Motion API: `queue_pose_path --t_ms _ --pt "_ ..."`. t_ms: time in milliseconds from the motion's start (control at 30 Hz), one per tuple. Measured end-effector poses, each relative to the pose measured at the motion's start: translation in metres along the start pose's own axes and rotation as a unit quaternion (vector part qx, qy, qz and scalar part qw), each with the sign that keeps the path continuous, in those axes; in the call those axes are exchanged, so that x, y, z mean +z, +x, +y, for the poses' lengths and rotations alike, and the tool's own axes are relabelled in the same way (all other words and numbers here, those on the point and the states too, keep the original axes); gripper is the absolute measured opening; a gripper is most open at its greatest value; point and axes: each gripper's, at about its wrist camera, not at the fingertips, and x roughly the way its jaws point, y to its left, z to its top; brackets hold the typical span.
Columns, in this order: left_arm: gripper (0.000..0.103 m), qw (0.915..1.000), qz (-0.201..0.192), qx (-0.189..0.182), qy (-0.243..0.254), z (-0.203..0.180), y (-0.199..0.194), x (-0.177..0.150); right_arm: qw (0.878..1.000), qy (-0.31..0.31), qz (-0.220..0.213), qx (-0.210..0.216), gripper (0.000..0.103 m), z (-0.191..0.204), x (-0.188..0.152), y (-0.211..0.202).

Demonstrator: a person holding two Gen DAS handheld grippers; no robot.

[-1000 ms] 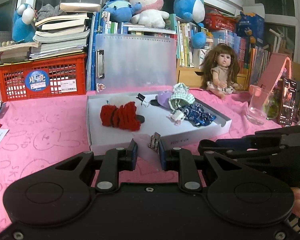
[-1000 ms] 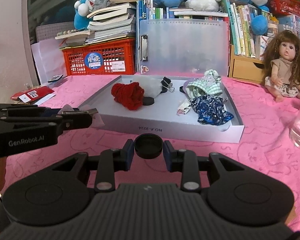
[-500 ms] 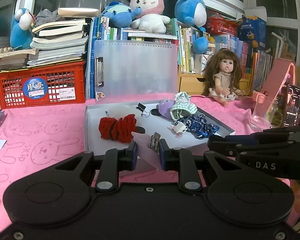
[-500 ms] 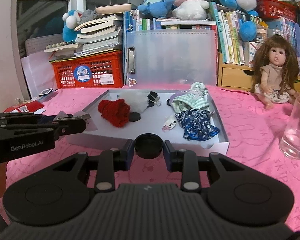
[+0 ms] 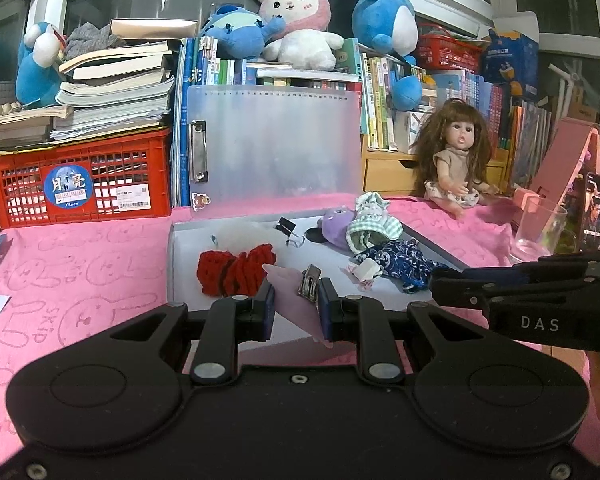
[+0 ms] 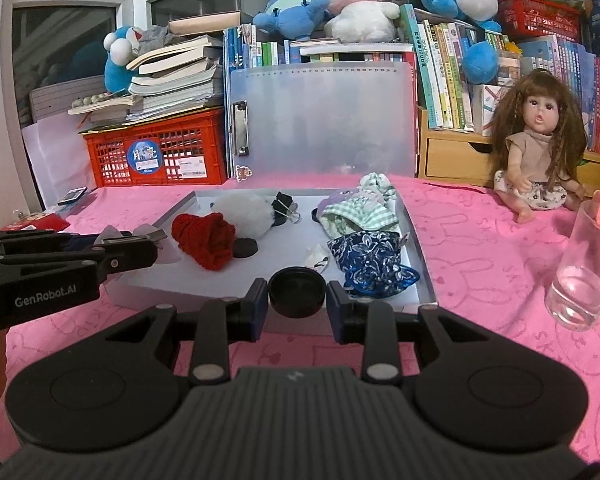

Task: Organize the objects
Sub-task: 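Carry the hair clip and black cap over the white box with both grippers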

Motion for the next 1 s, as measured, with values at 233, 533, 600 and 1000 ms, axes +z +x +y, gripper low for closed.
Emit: queue_pose_path --t_ms 233,533,600,1000 --pt "0.021 1.0 0.003 0.006 -0.005 0.002 0.011 0.004 1.0 0.006 0.002 -0.005 0.037 -0.004 0.006 0.007" --pt "0.021 0.9998 0.01 0.013 -0.013 0.006 0.028 0.008 1.0 0.003 0.006 -0.007 0.037 -0.004 0.011 0.017" --pt "0.021 0.9997 0.012 0.016 -0.013 0.005 0.031 0.008 1.0 0.005 0.008 -0.006 0.037 -0.003 0.011 0.019" --pt "0.021 0.9989 0.028 0.029 -0.022 0.011 0.057 0.006 1.0 0.005 0.027 -0.002 0.037 0.001 0.012 0.04"
